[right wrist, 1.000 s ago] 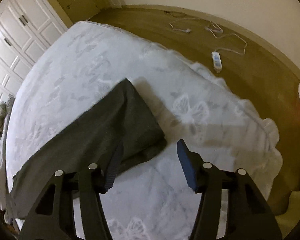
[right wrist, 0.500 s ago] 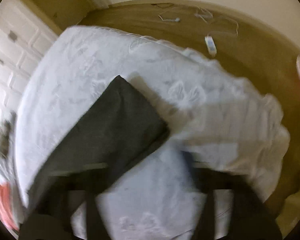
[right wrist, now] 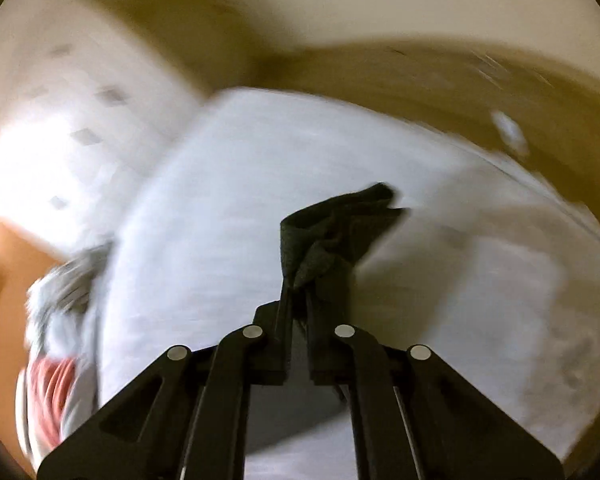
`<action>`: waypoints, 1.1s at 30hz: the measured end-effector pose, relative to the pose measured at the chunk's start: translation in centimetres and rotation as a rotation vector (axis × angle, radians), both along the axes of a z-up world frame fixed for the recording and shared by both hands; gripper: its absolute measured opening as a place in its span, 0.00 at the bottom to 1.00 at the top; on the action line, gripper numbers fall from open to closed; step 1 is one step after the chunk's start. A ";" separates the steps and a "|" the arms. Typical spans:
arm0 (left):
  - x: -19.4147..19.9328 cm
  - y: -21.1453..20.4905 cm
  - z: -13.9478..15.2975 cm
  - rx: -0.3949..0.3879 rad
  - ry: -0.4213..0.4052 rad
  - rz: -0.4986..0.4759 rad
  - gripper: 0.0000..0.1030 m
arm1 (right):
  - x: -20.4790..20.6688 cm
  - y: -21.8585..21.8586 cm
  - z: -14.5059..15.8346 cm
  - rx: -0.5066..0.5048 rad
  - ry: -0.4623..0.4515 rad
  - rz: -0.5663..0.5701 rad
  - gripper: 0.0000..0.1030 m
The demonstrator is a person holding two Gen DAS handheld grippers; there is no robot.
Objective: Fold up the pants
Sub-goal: 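Move both open tools over the second dark grey sweatpants, then grasp the pant leg hem with the right gripper while the left gripper grasps the waistband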
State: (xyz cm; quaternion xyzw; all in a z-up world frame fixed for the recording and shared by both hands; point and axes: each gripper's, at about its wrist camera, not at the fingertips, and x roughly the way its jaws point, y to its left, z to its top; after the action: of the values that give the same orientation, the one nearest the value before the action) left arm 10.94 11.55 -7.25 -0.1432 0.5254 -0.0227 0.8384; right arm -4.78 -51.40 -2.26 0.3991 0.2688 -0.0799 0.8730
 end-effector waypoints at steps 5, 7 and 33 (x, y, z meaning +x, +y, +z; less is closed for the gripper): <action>-0.4 1.2 0.5 -0.089 -0.011 0.011 0.69 | 5.1 14.6 6.6 -0.161 -0.172 0.385 0.04; -0.6 1.7 0.9 -0.138 -0.024 0.003 0.69 | 7.6 22.1 6.4 -0.231 -0.150 0.567 0.04; -2.4 14.4 3.4 -0.420 -0.179 0.187 0.74 | 12.5 41.8 -2.0 -0.717 0.116 0.913 0.65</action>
State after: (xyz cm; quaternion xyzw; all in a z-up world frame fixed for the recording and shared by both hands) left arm 8.50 25.97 -3.83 -0.3597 0.4171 -0.0665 0.8320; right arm 7.71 -9.61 -4.24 -0.0828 0.4171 0.1969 0.8834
